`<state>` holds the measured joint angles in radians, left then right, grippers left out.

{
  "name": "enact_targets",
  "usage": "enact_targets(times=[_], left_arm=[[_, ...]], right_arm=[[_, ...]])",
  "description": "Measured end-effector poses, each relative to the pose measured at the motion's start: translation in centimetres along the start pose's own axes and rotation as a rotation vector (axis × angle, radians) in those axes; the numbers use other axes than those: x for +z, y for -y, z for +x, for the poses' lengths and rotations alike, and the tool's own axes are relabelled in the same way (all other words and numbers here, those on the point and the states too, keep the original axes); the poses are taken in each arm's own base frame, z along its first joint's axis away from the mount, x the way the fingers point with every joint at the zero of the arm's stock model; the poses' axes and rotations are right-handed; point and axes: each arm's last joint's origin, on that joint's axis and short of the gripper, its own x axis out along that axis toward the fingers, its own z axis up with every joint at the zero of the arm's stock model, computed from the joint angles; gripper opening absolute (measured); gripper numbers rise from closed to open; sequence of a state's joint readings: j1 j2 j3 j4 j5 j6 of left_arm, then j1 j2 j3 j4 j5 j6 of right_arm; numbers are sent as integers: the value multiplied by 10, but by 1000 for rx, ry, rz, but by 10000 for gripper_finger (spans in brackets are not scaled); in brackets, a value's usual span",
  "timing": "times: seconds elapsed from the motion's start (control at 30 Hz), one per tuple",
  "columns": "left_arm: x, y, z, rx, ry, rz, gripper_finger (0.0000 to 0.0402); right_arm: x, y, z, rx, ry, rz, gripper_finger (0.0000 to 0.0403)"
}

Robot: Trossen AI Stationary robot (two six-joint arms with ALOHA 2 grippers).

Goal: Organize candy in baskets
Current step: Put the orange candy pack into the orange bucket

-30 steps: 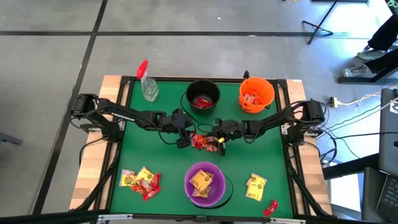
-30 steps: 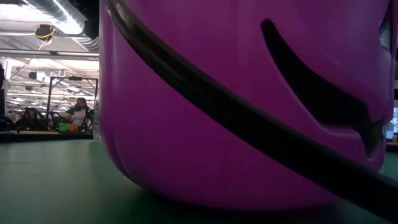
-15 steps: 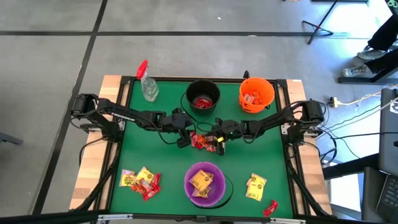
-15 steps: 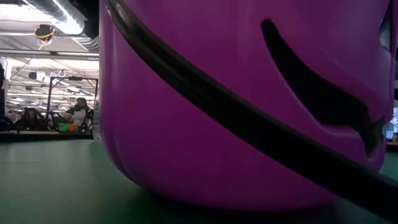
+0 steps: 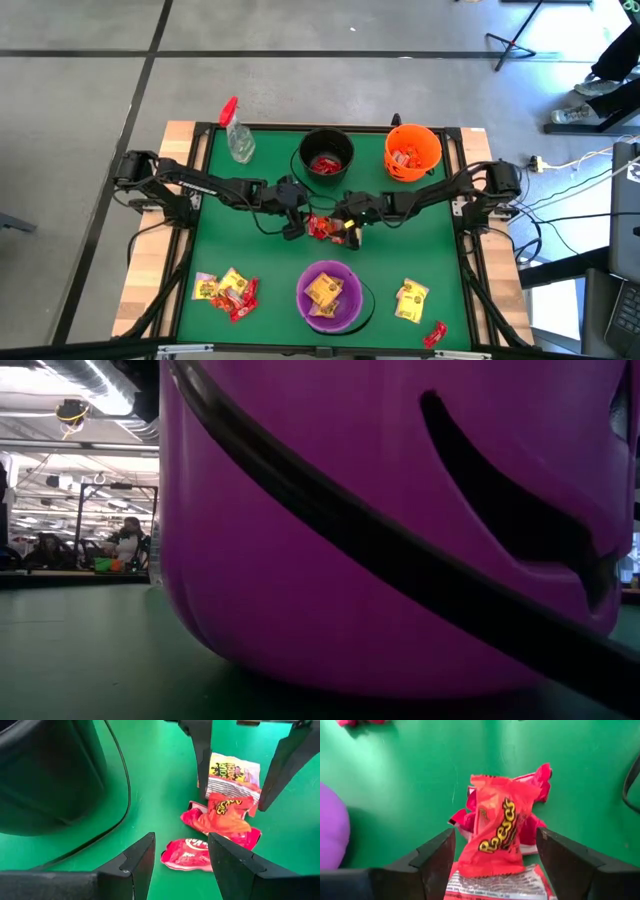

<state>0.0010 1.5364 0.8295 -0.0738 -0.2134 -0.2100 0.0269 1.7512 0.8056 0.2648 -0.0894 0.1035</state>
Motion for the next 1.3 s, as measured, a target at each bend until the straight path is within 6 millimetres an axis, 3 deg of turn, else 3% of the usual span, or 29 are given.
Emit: enact_targets(times=[0.23, 0.63, 0.87, 1.0, 1.3], left_arm=[[-3, -3, -10, 12, -49, 11, 172], [-8, -20, -68, 196, -92, -42, 172], [-28, -21, -71, 245, -79, -75, 172], [-36, -23, -69, 260, -90, -113, 172], [-41, -23, -67, 264, -101, -138, 172]], right_arm=[[11, 0, 0, -10, 7, -29, 276], [-1, 2, 19, -11, -4, 29, 276], [-3, 3, 19, -32, -23, 28, 269], [-4, 4, 19, -52, -36, 26, 221], [-2, 4, 18, -58, -20, 55, 66]])
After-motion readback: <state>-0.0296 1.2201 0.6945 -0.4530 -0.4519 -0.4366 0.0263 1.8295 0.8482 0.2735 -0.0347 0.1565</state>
